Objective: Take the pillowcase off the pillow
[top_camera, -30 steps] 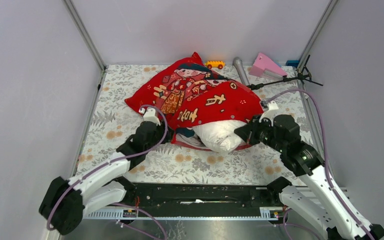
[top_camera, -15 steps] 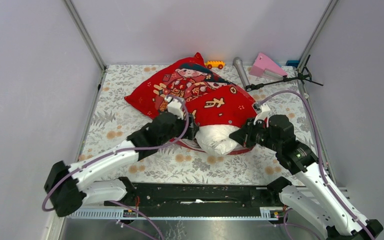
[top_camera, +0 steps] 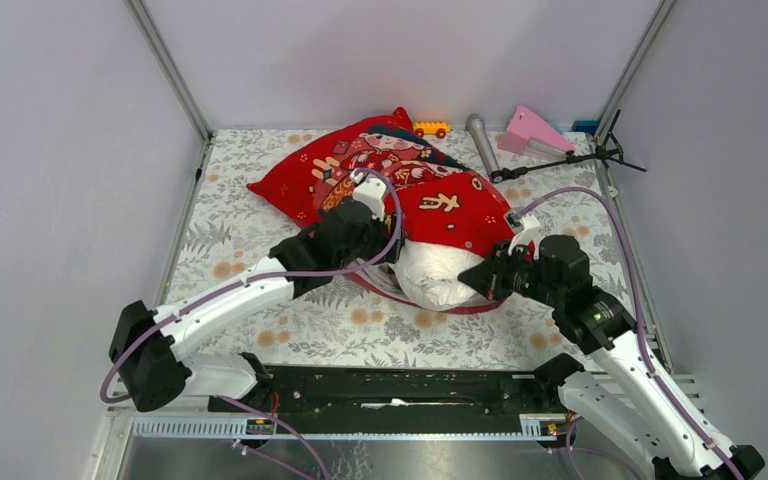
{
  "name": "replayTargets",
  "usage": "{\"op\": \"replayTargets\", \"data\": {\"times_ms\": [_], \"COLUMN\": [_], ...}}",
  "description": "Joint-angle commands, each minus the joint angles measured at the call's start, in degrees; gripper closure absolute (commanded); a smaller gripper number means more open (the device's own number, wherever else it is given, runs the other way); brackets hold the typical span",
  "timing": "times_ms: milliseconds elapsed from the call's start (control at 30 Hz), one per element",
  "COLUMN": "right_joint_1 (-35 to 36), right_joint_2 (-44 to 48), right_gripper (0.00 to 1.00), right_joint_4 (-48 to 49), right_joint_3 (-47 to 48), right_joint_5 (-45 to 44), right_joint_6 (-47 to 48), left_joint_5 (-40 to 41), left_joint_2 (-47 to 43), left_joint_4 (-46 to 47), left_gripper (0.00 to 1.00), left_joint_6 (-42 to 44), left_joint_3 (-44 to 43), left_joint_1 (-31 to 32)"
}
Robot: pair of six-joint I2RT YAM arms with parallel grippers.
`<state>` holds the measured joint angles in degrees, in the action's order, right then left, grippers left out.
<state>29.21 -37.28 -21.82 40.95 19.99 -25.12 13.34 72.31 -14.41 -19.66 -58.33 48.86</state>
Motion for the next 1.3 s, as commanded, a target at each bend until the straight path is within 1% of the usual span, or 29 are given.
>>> {"op": "replayTargets", "data": {"times_ms": [0, 67, 133, 200, 233, 367, 433, 533, 633, 700, 767, 833, 933, 1033, 1100, 1200, 1233, 1267], "right_joint_1": [0.23, 0.23, 0.18, 0.38, 0.74, 3.2, 4.07, 4.44, 4.45, 4.37, 4.4, 4.42, 4.39, 4.71, 6.24, 10.32, 11.21, 11.67], "right_joint_2": [0.45, -0.43, -1.57, -2.56, -3.02, -4.33, -5.6, -8.05, -9.57, -10.38, -11.56, -13.13, -16.16, -21.76, -27.68, -36.61, -39.15, -40.27], "right_gripper": [1.0, 1.0, 1.0, 1.0, 1.0, 1.0, 1.0, 0.99, 0.99, 1.0, 1.0, 0.99, 1.0, 1.0, 1.0, 1.0, 0.98, 0.88], "right_joint_4": [5.48, 6.66, 9.08, 12.72, 14.67, 20.31, 21.2, 20.81, 17.74, 18.19, 19.35, 20.96, 26.31, 34.08, 35.89, 36.25, 36.77, 37.64], "right_joint_3": [-0.76, -1.58, -3.0, -4.73, -5.59, -8.78, -9.79, -9.88, -9.02, -9.19, -9.23, -9.4, -9.54, -8.41, -5.54, 2.35, 3.94, 4.77], "right_joint_5": [9.28, 12.56, 17.18, 20.65, 21.48, 20.23, 19.44, 18.18, 13.49, 11.65, 10.8, 10.34, 10.71, 13.42, 13.96, 16.24, 17.28, 18.42], "right_joint_6": [-0.01, 0.01, -0.62, -3.26, -4.99, -7.71, -7.7, -6.15, -3.56, -3.16, -3.53, -4.42, -6.58, -9.15, -9.8, -9.02, -8.94, -9.15], "left_joint_5": [8.24, 9.86, 5.87, 1.45, 0.99, 7.73, 8.81, 5.52, -2.57, -9.23, -16.33, -19.24, -21.13, -22.0, -19.48, -14.94, -14.58, -14.57], "left_joint_2": [1.76, 1.59, 0.68, -0.78, -1.79, -6.65, -9.91, -14.13, -17.71, -20.29, -23.06, -25.97, -31.34, -37.58, -40.37, -42.85, -43.27, -43.5], "left_joint_4": [1.94, 2.55, 3.92, 5.97, 6.68, 5.67, 5.61, 4.93, 3.77, 2.79, 2.73, 1.59, -0.83, -2.09, -4.65, -7.85, -8.06, -8.08], "left_gripper": [0.25, 0.24, 0.23, 0.19, 0.17, 0.08, 0.06, 0.06, 0.06, 0.06, 0.06, 0.06, 0.05, 0.03, 0.01, 0.01, 0.01, 0.01], "left_joint_6": [-1.64, -5.18, -9.11, -12.37, -13.71, -17.29, -18.0, -18.44, -20.11, -23.47, -26.85, -29.88, -34.25, -37.26, -37.51, -38.62, -39.01, -39.48], "left_joint_3": [-2.65, -1.32, 0.74, 3.77, 5.03, 8.92, 10.73, 12.76, 14.49, 15.86, 18.05, 20.07, 23.22, 25.13, 25.1, 25.04, 25.27, 25.66], "left_joint_1": [-0.19, -1.69, -5.54, -10.13, -11.9, -14.27, -14.32, -14.32, -14.23, -13.89, -12.41, -9.47, -7.31, -7.25, -7.2, -7.2, -7.23, -7.23]}}
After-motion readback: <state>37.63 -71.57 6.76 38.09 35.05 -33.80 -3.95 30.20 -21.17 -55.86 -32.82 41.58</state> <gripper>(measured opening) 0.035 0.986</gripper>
